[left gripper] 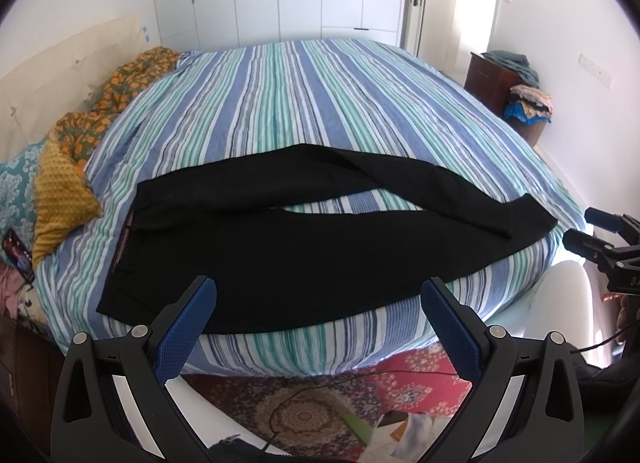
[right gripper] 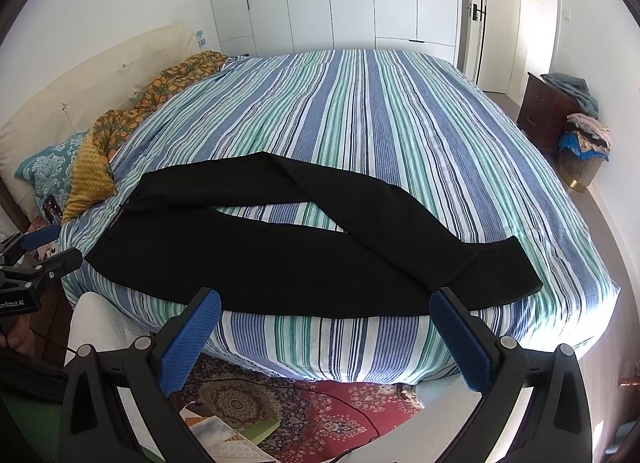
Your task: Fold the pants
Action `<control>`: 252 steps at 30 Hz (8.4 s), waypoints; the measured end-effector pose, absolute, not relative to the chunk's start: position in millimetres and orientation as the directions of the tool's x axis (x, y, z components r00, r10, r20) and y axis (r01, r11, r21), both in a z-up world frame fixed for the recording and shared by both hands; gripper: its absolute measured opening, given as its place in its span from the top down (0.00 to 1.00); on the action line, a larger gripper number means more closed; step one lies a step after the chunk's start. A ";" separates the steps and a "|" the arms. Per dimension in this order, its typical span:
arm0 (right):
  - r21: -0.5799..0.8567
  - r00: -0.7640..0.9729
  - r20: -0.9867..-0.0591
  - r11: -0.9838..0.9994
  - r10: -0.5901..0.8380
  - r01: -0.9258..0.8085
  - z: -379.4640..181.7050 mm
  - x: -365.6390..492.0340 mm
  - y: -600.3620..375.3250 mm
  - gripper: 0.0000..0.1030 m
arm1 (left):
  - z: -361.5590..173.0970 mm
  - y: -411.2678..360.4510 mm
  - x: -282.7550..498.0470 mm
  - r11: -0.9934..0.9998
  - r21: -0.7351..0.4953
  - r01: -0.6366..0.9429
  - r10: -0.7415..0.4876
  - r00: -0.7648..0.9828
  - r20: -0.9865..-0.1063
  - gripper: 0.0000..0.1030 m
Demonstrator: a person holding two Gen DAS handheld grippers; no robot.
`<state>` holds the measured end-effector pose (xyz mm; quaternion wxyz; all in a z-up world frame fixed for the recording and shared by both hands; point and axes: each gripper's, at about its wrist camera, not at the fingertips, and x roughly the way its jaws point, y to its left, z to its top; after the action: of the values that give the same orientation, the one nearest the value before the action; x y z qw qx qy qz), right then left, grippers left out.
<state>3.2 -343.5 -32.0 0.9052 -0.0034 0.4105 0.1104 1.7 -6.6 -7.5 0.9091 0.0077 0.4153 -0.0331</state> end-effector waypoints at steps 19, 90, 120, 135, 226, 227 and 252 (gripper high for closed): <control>0.090 0.662 -0.697 0.950 0.274 -0.299 -27.0 -2.0 -332.3 0.00 | -12.2 -5.2 4.5 0.999 0.031 0.037 0.000 0.649 -0.761 0.01; 0.145 0.604 -0.734 0.941 0.310 -0.306 -37.4 -2.3 -325.9 0.00 | -12.2 6.0 2.5 0.999 -0.046 -0.003 -0.033 0.654 -0.756 0.00; 0.157 0.596 -0.739 0.940 0.314 -0.302 -42.4 -0.3 -325.5 0.00 | -10.9 4.4 2.0 1.000 -0.029 0.003 -0.024 0.661 -0.750 0.00; 0.161 0.597 -0.739 0.943 0.311 -0.292 -42.9 -1.8 -325.2 0.00 | -10.1 8.4 1.5 1.000 0.019 -0.006 0.019 0.688 -0.726 0.00; 0.726 0.216 -0.580 0.619 0.785 -0.300 -220.9 400.5 -257.1 0.25 | -248.3 172.1 293.5 0.915 0.147 -0.376 0.314 0.435 -0.844 0.00; 0.758 0.125 -0.564 0.572 0.816 -0.314 -231.5 396.9 -223.0 0.25 | -247.5 172.2 289.8 0.915 0.142 -0.378 0.314 0.447 -0.838 0.00; 0.443 0.523 -0.766 0.896 0.375 0.007 -186.9 228.2 -514.2 0.21 | -201.2 79.9 195.0 0.981 0.062 -0.182 0.145 0.485 -0.862 0.00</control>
<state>228.2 -514.2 -186.9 0.8493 0.2002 0.4764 0.1083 195.0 79.9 -201.2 0.8616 -0.0187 0.4984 0.0949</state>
